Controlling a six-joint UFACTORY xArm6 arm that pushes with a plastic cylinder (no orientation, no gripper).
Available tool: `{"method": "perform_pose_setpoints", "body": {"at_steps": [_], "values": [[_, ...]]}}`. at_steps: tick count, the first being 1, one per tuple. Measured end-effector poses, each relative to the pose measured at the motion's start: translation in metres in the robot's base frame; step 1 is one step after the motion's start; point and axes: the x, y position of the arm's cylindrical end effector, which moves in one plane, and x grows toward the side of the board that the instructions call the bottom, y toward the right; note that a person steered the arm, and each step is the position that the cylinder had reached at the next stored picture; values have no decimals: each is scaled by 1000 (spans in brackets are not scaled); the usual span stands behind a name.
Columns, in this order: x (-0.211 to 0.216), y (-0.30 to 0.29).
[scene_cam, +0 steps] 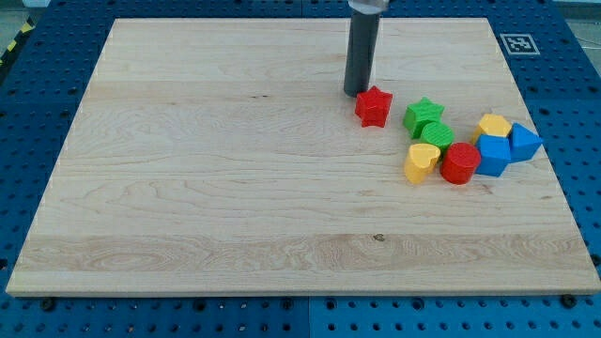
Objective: Move the blue triangle into the yellow hexagon
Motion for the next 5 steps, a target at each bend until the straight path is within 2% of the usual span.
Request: {"method": "perform_pose_setpoints", "body": {"at_steps": [1, 2, 3, 4, 5], "values": [[39, 32], [58, 54], [48, 49], [16, 32], [13, 31]]}}
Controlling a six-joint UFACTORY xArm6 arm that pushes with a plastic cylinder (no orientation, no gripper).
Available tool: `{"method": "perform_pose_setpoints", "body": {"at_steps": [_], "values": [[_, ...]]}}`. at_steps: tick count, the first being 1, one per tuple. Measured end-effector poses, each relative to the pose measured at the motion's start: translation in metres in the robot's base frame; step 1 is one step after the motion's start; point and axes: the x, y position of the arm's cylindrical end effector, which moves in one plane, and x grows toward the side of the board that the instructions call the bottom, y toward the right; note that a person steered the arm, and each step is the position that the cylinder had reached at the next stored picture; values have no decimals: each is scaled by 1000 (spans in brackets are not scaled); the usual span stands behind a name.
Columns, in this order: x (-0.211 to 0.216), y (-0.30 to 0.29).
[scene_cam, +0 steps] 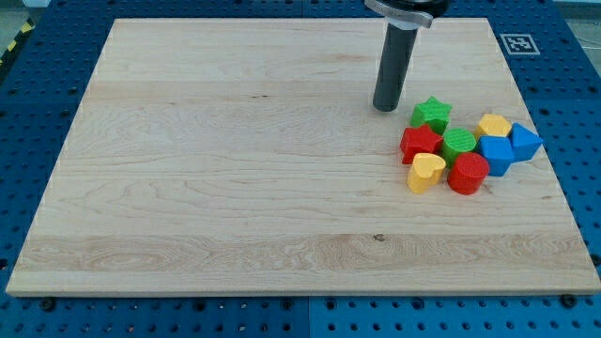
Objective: Move the blue triangle into the yellow hexagon
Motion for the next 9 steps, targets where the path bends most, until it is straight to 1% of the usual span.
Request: {"method": "perform_pose_setpoints", "body": {"at_steps": [1, 2, 3, 4, 5, 6, 7, 8, 9], "values": [[-5, 2], [-24, 30], [-25, 87], [-24, 131], [-17, 192], [11, 231], [27, 237], [51, 236], [88, 235]]}}
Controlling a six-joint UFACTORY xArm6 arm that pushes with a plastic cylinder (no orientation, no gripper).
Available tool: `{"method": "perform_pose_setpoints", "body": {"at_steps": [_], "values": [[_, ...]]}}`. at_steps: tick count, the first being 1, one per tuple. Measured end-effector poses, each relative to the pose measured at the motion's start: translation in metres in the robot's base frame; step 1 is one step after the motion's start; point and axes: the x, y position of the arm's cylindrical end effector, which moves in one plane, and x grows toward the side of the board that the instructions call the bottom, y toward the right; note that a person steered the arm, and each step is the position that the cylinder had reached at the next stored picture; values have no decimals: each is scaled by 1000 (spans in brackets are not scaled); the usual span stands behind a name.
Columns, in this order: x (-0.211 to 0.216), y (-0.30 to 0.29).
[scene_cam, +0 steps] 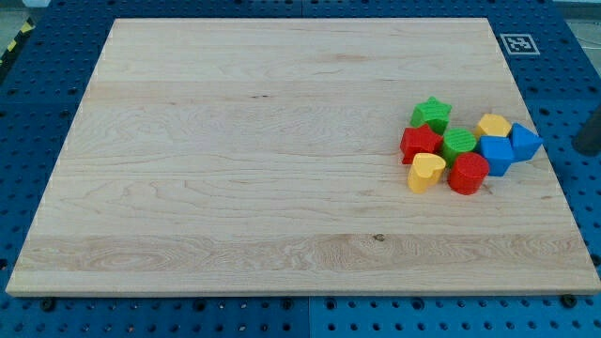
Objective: Move the blue triangle into the yellow hexagon
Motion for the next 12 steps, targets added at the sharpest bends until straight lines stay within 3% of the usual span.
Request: {"method": "perform_pose_setpoints", "body": {"at_steps": [1, 3, 8, 9, 12], "values": [[21, -15], [15, -66], [-15, -68], [-15, -44], [-61, -43]]}}
